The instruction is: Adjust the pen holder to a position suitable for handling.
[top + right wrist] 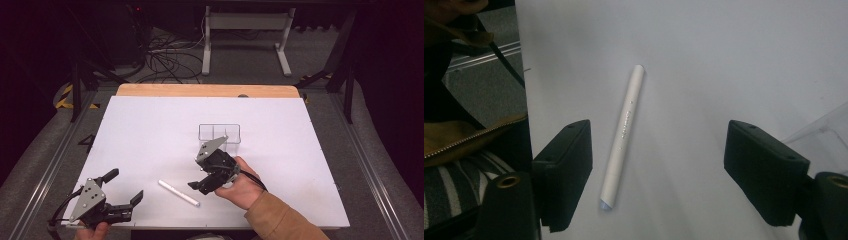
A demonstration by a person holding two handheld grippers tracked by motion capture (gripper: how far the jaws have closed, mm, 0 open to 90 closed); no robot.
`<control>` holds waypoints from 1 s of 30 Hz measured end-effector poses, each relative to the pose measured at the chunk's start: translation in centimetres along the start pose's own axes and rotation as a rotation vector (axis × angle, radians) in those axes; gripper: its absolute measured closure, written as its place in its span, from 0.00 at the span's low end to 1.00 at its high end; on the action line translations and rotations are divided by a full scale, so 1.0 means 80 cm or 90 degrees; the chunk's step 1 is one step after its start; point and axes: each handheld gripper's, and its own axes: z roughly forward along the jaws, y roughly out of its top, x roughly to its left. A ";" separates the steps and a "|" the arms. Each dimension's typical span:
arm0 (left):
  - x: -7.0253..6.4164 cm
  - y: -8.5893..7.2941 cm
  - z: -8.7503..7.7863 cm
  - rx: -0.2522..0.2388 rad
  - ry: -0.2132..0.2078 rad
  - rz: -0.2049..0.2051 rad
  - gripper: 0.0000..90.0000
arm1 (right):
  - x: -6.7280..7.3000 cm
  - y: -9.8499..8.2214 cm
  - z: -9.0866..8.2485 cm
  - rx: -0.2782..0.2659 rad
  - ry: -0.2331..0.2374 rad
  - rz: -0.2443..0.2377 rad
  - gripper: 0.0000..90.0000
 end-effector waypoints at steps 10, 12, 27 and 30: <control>0.000 0.000 0.001 0.003 -0.002 0.000 0.04 | 0.001 0.009 0.011 0.041 -0.011 0.008 0.33; 0.000 0.000 0.001 0.003 -0.002 0.000 0.04 | 0.002 0.010 0.012 0.046 -0.012 0.006 0.34; 0.001 0.000 0.002 0.001 -0.002 -0.002 0.04 | 0.012 0.018 0.032 0.045 -0.009 -0.012 0.46; 0.001 0.000 0.002 0.001 -0.001 0.001 0.04 | 0.012 0.020 0.041 0.058 -0.001 -0.002 0.48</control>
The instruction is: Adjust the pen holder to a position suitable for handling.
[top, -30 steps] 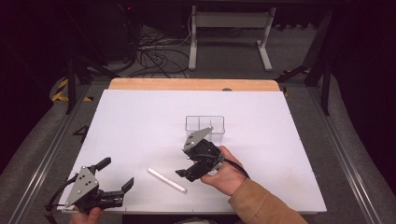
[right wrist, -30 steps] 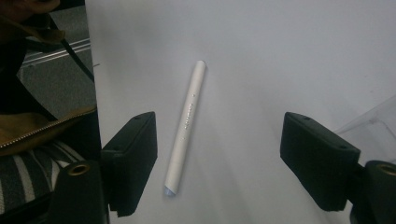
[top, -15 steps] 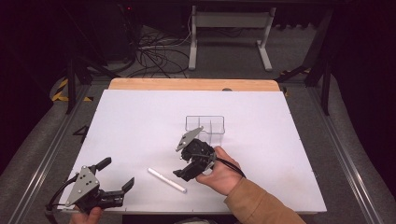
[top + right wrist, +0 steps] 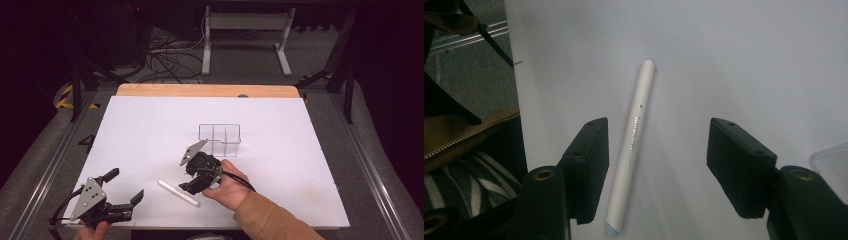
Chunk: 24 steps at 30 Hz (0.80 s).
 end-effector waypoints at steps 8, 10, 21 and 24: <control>0.001 0.000 0.000 -0.001 -0.001 0.001 0.04 | 0.006 0.008 0.027 0.018 0.012 0.016 0.54; 0.000 0.000 0.000 -0.001 -0.002 -0.003 0.04 | 0.007 0.010 0.033 0.024 0.009 0.014 0.56; 0.001 0.000 0.000 -0.001 -0.001 0.002 0.04 | 0.018 0.014 0.060 0.063 -0.030 0.018 0.63; 0.002 0.000 0.000 0.001 0.000 0.005 0.04 | 0.022 0.015 0.066 0.073 -0.040 0.026 0.63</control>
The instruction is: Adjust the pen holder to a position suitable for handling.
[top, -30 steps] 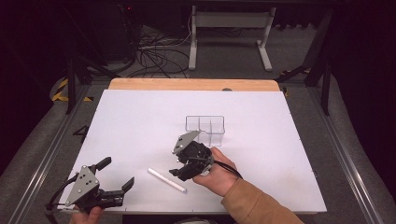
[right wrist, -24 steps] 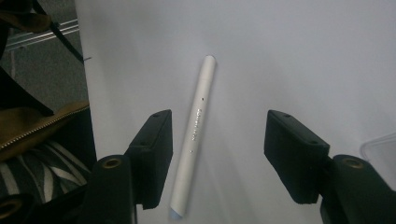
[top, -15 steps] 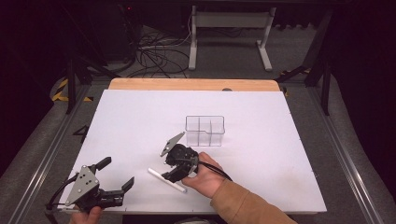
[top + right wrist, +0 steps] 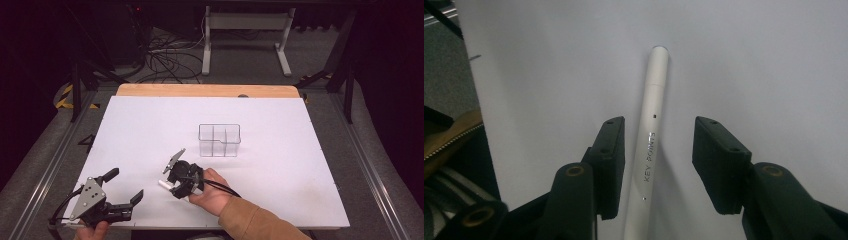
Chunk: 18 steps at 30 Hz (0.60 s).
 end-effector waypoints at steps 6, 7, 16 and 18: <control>0.000 0.000 0.000 -0.002 -0.001 -0.002 0.04 | 0.007 0.002 0.010 0.019 -0.019 0.013 0.61; -0.001 0.000 0.000 -0.002 -0.002 -0.004 0.04 | 0.008 0.002 0.011 0.021 -0.022 0.014 0.61; 0.000 0.000 0.001 0.000 -0.003 -0.003 0.04 | 0.018 0.004 0.023 0.041 -0.037 0.021 0.62; 0.000 0.000 0.001 -0.001 -0.003 -0.002 0.04 | 0.020 0.004 0.025 0.045 -0.041 0.018 0.62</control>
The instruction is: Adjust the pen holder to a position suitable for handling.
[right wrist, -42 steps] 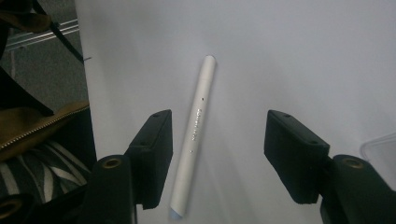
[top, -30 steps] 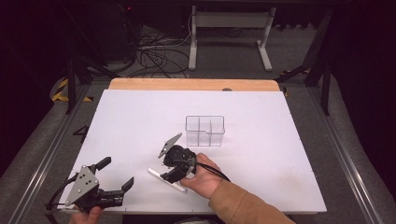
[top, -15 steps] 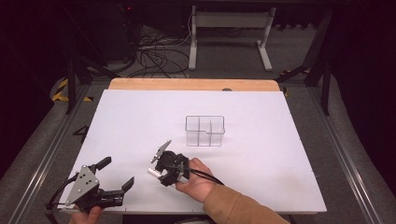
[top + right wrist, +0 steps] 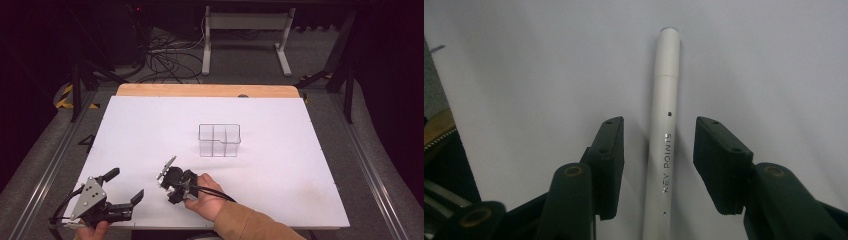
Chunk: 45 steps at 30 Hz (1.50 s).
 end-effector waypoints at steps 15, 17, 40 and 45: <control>0.000 0.000 0.000 0.000 -0.001 0.000 0.04 | 0.010 0.004 0.007 0.023 -0.040 -0.008 0.73; 0.000 0.000 0.000 0.000 -0.001 0.000 0.04 | 0.010 0.005 0.008 0.023 -0.039 -0.010 0.76; 0.000 0.000 0.000 0.002 -0.004 -0.002 0.04 | 0.013 0.006 0.007 0.030 -0.032 -0.022 0.87; 0.000 0.000 0.000 0.000 -0.003 -0.001 0.04 | 0.013 0.006 0.000 0.011 -0.029 -0.023 0.87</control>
